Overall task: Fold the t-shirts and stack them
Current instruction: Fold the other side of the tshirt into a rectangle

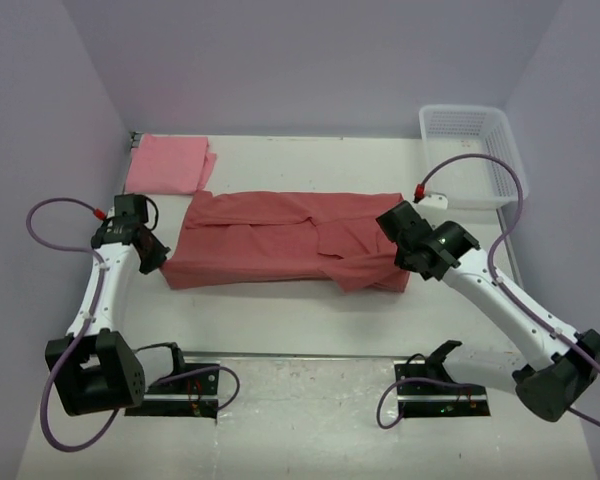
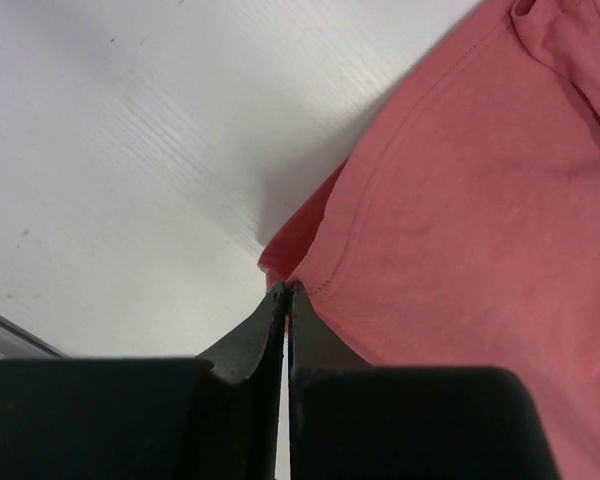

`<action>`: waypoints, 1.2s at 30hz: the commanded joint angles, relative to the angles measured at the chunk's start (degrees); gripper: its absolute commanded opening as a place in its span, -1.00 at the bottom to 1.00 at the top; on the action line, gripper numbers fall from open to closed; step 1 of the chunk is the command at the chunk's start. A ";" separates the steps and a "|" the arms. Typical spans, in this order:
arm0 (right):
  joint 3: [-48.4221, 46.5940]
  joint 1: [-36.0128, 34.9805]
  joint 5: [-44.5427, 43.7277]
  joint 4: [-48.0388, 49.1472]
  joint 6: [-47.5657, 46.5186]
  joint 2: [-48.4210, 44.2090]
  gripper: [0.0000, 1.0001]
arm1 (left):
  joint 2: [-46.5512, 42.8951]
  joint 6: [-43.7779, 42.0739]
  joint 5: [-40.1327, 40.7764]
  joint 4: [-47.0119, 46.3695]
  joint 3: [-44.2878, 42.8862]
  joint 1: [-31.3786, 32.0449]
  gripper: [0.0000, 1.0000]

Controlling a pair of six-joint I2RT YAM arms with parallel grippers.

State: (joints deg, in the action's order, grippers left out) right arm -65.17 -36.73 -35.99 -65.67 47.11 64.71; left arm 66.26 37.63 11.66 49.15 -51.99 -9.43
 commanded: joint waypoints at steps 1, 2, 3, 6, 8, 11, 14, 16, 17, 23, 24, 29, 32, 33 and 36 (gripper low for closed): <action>-3.12 1.48 0.30 4.49 -5.27 3.57 -1.00 | 3.60 -3.61 0.63 -5.37 -4.08 -0.24 -1.00; -3.56 1.75 1.00 4.93 -6.58 4.11 -1.00 | 5.35 -3.87 1.60 -5.72 -4.78 0.46 -1.00; -4.43 2.27 1.27 5.98 -7.20 4.72 -1.00 | 6.07 -4.05 2.13 -6.16 -5.23 0.90 -1.00; -6.54 3.41 1.54 6.52 -8.61 7.71 -1.00 | 7.74 -4.23 2.23 -9.41 -5.67 2.22 -1.00; -7.16 4.21 1.62 7.04 -10.10 9.72 -1.00 | 9.40 -4.05 3.01 -10.47 -6.28 3.10 -1.00; -7.96 6.05 1.89 7.83 -11.68 11.23 -1.00 | 12.65 -5.54 3.19 -11.09 -8.30 4.33 -1.00; -8.57 8.42 2.06 8.71 -13.27 12.72 -1.00 | 15.73 -5.64 4.33 -11.00 -10.94 6.17 -1.00; -9.19 9.65 2.15 9.24 -13.97 13.95 -1.00 | 17.75 -5.64 5.03 -11.26 -12.78 7.49 -1.00; -9.54 10.27 2.50 9.59 -15.02 14.30 -1.00 | 18.37 -5.55 5.82 -11.18 -13.48 8.72 -1.00; -11.55 13.00 5.40 11.97 -18.46 18.34 -1.00 | 23.73 -4.84 6.80 -11.26 -18.66 10.40 -1.00; -11.82 13.09 5.58 12.14 -18.63 19.83 -1.00 | 24.52 -4.84 6.71 -10.92 -19.46 10.49 -1.00; -15.16 13.53 8.29 13.20 -20.21 24.41 -1.00 | 29.27 -4.23 8.46 -9.42 -22.80 10.84 -1.00; -17.09 13.70 9.09 13.73 -21.00 27.91 -1.00 | 32.17 -3.88 9.61 -8.19 -24.91 10.84 -1.00; -17.45 13.88 9.09 13.73 -21.10 28.63 -1.00 | 32.87 -3.62 9.61 -7.67 -26.22 10.84 -1.00; -19.20 14.05 9.97 14.08 -21.54 30.74 -1.00 | 35.68 -3.09 9.87 -6.87 -28.17 10.84 -1.00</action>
State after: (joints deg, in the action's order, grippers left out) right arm -80.99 -23.27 -27.20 -53.06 27.27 94.32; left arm 100.53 33.69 18.94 41.30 -76.66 1.23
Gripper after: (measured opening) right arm 0.007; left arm 0.005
